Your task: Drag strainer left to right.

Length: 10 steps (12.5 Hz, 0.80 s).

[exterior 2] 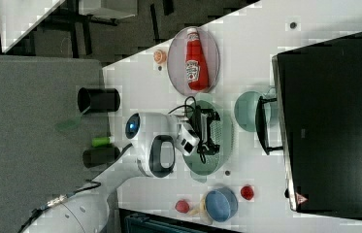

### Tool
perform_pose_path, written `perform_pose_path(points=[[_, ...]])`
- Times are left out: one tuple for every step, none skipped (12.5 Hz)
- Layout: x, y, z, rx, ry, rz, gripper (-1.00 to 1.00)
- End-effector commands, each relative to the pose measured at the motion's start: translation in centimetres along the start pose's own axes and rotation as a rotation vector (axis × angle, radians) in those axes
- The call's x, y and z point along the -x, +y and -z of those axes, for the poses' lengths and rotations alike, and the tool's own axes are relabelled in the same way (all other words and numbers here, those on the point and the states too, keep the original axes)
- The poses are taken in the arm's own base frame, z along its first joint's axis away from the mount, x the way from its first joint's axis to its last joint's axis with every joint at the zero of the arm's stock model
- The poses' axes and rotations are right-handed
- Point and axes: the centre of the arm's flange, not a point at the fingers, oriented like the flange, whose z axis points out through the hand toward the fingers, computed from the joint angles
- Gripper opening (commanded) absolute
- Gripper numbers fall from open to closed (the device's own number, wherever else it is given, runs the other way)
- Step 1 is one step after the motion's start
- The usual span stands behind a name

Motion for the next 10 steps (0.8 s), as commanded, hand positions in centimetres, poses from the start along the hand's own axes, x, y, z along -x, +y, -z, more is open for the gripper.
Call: perform_pose_path(points=[[4.0, -1.8, 6.1, -0.152, -0.011, 0.188, 1.0], [5.1, -1.8, 7.9, -0.175, -0.014, 0.236, 1.0], [5.8, -1.8, 9.8, -0.198, -0.013, 0.298, 1.0], [6.2, -1.8, 12.0, -0.219, -0.006, 0.378, 1.0], [6.0, -1.9, 14.1, -0.225, 0.003, 0.453, 1.0], [5.5, -2.0, 16.4, -0.22, 0.01, 0.52, 1.0], [5.0, -2.1, 19.0, -0.213, 0.015, 0.575, 1.0], [4.5, -2.3, 21.8, -0.197, 0.015, 0.615, 1.0], [3.9, -2.5, 24.7, -0.164, 0.008, 0.633, 1.0], [3.1, -2.8, 27.8, -0.137, 0.007, 0.673, 1.0]])
